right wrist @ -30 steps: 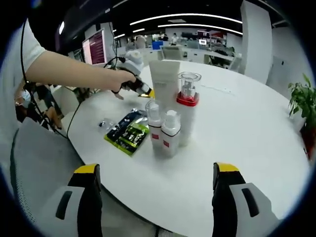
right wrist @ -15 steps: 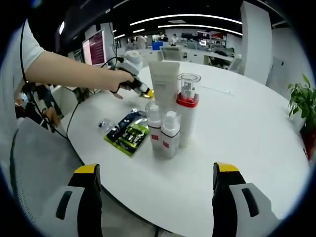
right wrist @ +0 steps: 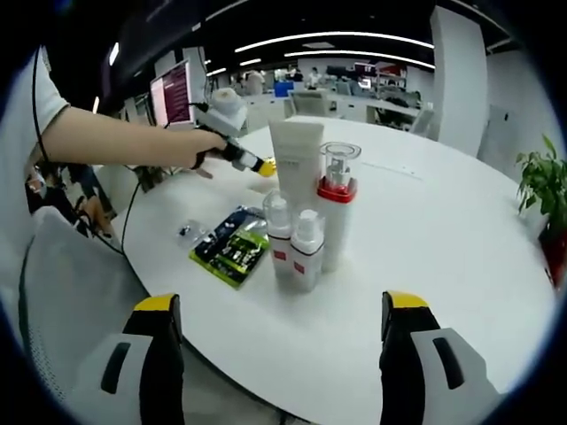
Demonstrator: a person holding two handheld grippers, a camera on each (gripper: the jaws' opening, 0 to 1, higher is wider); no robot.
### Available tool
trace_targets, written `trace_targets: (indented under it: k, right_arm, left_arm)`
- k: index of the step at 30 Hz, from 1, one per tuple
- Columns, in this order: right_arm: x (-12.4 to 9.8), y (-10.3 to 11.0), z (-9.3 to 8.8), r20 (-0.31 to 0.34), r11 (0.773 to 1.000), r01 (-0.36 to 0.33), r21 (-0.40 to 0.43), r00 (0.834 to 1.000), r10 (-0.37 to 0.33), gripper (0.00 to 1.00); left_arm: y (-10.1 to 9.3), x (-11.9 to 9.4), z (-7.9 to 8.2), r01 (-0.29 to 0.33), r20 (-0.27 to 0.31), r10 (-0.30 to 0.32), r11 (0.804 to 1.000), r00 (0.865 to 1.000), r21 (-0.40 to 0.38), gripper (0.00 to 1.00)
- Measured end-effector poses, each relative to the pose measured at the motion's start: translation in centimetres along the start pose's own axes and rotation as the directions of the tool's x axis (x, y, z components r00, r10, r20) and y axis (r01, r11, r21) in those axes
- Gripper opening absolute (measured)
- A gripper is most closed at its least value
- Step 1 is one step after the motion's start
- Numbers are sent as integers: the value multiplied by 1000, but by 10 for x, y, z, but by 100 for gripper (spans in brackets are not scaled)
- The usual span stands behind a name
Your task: Arrange the skincare products in the storage area until every visible bottle or jar stands upright without overlapping.
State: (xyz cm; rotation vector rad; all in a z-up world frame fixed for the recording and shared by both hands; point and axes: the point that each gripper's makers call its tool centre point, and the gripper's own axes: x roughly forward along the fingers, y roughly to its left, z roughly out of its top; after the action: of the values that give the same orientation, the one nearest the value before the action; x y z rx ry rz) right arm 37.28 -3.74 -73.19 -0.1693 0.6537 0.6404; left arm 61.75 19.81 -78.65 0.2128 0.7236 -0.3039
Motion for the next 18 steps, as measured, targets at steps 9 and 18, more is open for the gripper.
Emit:
trace_targets:
  k: [9,18]
  right_arm:
    - [-3,6,9,35,1000,-19,-10,999,19,89]
    - [-8,11,20,88,999,-40,-13,995,41,81]
  left_arm:
    - [-30,-44,8,96,58,-105,986,993,137,38]
    - [-51,-86,1,154,78,-180,954,981,258,38]
